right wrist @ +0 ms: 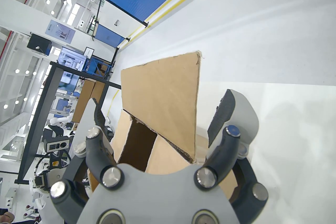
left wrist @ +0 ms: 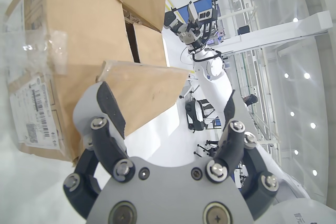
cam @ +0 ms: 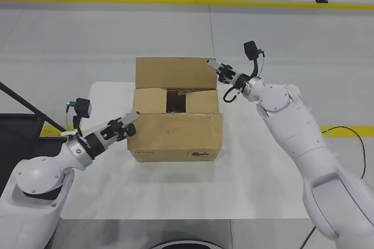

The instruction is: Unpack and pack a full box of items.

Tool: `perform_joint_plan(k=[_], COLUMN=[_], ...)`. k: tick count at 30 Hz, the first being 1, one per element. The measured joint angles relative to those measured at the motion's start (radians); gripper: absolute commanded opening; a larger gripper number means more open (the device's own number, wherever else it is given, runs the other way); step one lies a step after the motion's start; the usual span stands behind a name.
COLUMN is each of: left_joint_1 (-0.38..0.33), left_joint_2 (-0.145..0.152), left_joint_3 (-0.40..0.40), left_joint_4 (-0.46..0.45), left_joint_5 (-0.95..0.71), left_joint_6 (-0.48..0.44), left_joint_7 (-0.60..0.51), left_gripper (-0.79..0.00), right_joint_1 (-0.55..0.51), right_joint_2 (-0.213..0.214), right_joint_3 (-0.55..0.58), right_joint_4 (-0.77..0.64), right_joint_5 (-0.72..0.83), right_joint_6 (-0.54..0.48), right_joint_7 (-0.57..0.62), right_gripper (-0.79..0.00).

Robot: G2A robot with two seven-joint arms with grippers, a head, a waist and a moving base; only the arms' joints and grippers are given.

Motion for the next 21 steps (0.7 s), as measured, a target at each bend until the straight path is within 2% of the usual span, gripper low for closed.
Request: perform_joint_plan(k=[11,21], left_joint_1=[-0.029,-0.039], left_joint_2=[-0.001,-0.001], left_joint_3=[0.029,0.042], left_joint_4=[0.021,0.02], left_joint_5=[0.03,0.065], left_joint_6=[0.025,0.027], left_joint_7=[0.014,0.033], left_gripper=[0.0,0.0], right_joint_1=[0.047,0.066], right_joint_2=[-0.067,-0.075], right_joint_3=[0.019,0.085], right_joint_4=[0.144,0.205], right_joint_5=[0.108,0.222], right_joint_6=[-0.105,-0.204], right_joint_7=[0.137,0.274], right_gripper=[0.0,0.0])
